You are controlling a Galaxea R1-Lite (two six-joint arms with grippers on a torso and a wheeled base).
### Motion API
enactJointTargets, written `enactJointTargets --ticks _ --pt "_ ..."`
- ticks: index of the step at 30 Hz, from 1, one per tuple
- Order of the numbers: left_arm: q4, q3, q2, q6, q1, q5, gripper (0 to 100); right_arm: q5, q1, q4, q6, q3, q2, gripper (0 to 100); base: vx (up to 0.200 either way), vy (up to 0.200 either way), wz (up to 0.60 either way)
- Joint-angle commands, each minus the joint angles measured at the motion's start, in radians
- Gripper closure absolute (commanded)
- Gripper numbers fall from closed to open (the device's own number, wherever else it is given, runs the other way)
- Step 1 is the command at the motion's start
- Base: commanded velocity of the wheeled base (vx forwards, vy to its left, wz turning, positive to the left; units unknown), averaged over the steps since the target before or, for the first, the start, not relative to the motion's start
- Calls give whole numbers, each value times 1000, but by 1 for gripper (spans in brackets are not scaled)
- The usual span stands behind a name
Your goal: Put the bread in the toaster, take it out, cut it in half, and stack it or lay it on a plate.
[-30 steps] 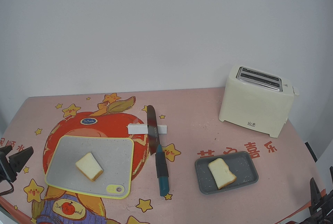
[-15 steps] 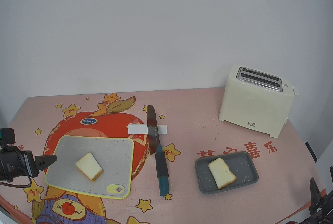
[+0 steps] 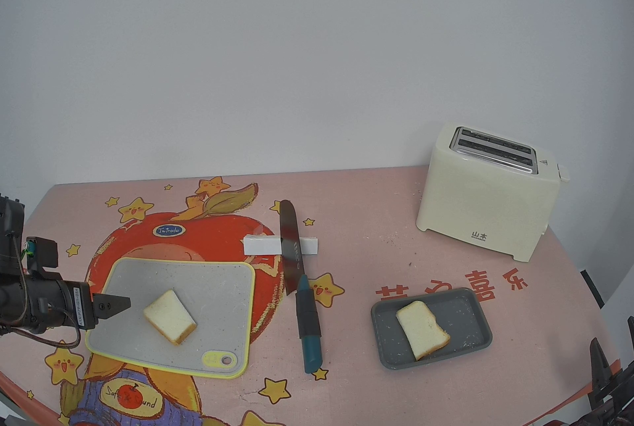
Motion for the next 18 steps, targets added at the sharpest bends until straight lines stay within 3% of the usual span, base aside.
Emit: enactJointTargets --ticks 1,13,18 --pt "0 -19 72 -1 0 -1 0 0 0 0 0 16 2 0 0 0 0" --pt "-92 -50 230 3 -5 5 0 0 0 0 0 16 2 0 0 0 0" --pt "-92 -53 264 6 -42 54 0 0 0 0 0 16 2 0 0 0 0"
